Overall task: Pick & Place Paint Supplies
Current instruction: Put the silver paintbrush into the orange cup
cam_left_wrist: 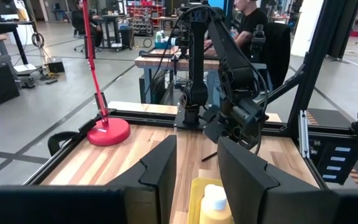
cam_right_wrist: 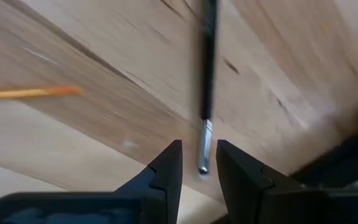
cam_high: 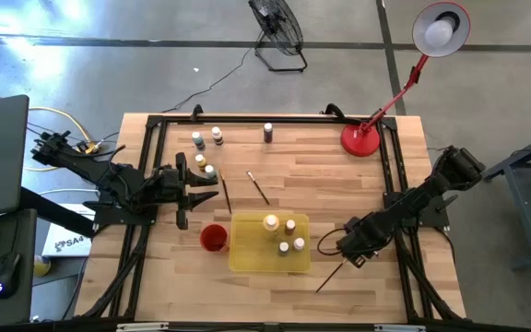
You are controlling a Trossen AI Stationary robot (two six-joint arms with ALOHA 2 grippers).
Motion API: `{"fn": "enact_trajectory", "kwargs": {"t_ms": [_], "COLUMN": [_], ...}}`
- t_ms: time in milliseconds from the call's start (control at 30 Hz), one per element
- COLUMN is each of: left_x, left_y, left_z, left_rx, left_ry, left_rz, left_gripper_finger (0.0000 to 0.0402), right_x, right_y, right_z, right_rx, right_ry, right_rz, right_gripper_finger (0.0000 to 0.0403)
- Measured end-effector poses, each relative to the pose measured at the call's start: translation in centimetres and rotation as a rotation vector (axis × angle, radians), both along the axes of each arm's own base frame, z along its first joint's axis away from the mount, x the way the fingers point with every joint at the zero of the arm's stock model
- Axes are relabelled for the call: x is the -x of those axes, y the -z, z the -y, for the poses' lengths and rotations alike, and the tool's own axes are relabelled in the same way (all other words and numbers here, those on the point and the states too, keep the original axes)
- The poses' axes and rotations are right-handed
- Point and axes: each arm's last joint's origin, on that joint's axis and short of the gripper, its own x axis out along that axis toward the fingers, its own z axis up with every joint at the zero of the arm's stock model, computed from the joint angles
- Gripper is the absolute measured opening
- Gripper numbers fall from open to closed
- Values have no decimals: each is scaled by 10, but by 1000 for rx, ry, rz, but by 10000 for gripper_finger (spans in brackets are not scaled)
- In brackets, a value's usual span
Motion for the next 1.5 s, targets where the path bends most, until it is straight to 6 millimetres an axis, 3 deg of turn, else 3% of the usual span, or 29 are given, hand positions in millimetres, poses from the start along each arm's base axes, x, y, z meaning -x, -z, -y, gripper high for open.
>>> {"fn": "enact_trajectory", "kwargs": {"t_ms": [167,700,967,1500], "left_x": [0,0,0,6], "left_y": [0,2,2,-2], "left_z": [0,0,0,-4], "left_rx": [-1,-7,-10,15], "left_ry": [0,0,0,-47], "left_rz": [-3,-16,-21,6], "left_gripper_finger": [116,116,116,116], "right_x": [12,15,15,4], "right_y": [8,19,19,2], "right_z": [-4,-12,-12,-16], "right_rx": [14,-69,-57,48], "right_ry": [7,-56,-40,-111], "right_rz": [-36,50,53,113], "right_gripper_finger": [91,90,17,5]}}
